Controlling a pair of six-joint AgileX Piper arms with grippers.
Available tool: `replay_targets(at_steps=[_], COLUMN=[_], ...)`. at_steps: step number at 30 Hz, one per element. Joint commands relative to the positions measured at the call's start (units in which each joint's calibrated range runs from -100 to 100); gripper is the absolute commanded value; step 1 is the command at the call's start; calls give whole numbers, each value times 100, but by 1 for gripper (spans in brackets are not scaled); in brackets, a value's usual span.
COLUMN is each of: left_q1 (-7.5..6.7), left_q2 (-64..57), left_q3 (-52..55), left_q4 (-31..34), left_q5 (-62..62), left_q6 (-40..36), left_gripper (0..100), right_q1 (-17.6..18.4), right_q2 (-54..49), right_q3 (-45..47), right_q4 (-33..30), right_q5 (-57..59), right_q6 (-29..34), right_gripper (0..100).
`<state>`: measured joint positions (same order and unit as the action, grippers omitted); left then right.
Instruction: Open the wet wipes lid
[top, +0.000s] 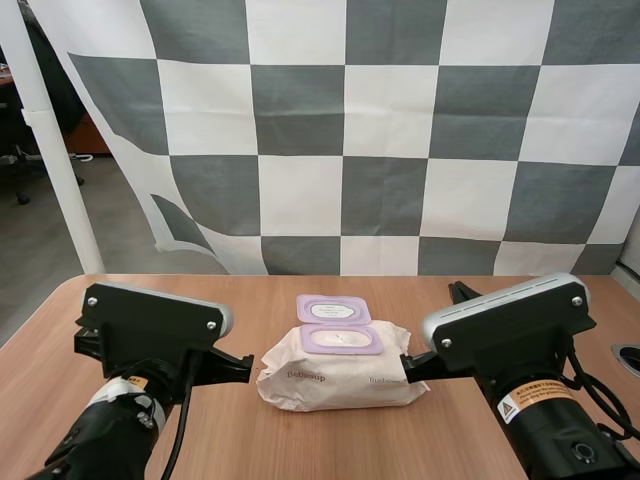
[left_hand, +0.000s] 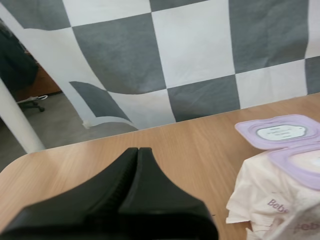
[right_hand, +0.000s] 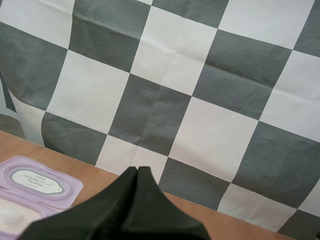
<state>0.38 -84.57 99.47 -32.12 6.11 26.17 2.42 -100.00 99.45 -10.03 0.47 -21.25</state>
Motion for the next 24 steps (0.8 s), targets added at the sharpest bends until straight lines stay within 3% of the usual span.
replay_targets(at_steps=[1, 6, 12, 24], left_q1=[3, 75, 116, 222], left_q2=[-4, -4, 177, 1530], left_q3=[53, 53, 53, 53], left_q4=[-218, -915, -825, -771], left_q5=[-1926, -1656, -41, -550], left_q6=[9, 42, 114, -335], left_gripper=[0, 0, 0, 0], right_q1=[-1, -8, -26, -53], right_q2=[0, 0, 0, 0], right_q3=[55, 55, 55, 55], right_q4=[150, 665, 680, 680], right_q5=[173, 300, 821, 1156], right_q6=[46, 55, 55, 271], right_gripper=[0, 0, 0, 0])
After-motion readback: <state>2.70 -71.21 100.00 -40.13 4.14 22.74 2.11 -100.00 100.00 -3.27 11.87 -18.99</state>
